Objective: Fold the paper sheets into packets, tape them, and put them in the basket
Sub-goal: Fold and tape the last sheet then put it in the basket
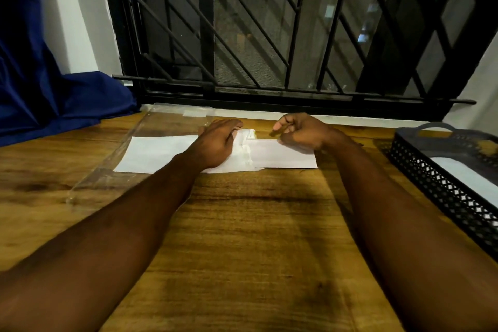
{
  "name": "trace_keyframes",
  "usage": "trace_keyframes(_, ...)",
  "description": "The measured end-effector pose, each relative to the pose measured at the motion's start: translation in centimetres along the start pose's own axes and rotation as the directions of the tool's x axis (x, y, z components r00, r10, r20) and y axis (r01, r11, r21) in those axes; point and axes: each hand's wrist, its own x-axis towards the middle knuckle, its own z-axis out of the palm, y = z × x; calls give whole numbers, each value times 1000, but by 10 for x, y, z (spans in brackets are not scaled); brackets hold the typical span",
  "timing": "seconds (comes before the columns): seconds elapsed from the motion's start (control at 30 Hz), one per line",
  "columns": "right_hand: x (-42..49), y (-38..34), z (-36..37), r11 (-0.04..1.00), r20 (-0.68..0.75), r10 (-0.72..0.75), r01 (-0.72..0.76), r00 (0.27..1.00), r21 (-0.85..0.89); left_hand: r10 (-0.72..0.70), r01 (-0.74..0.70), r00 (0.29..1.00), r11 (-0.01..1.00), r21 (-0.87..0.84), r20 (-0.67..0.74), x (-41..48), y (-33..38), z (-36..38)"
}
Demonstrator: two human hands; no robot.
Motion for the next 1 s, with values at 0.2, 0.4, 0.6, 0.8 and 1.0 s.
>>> trace_keyframes(0.2, 0, -18, 13, 996, -21, -17, 19, 1000, 91, -32, 19, 992, 994, -106, -123, 7, 11, -4)
trace_keyframes(0.4, 4, -36, 32, 989, -56, -82, 88, 995, 116, -76, 49, 982, 987, -152, -175, 12, 15, -5)
trace_keyframes(0.6, 2, -20, 7, 998, -54, 57, -56, 997, 22, -94, 58, 972, 984, -168, -214, 13, 13, -7)
trace_keyframes(0.8, -4, -17, 1, 990, -67, 54, -45, 996, 132, -112, 72, 965, 982, -172, -236, 14, 15, -6)
trace_keyframes(1.0, 4, -35, 32, 982, -199, -38, 74, 979, 174, -95, 56, 964, 986, -160, -247, 17, 20, -6)
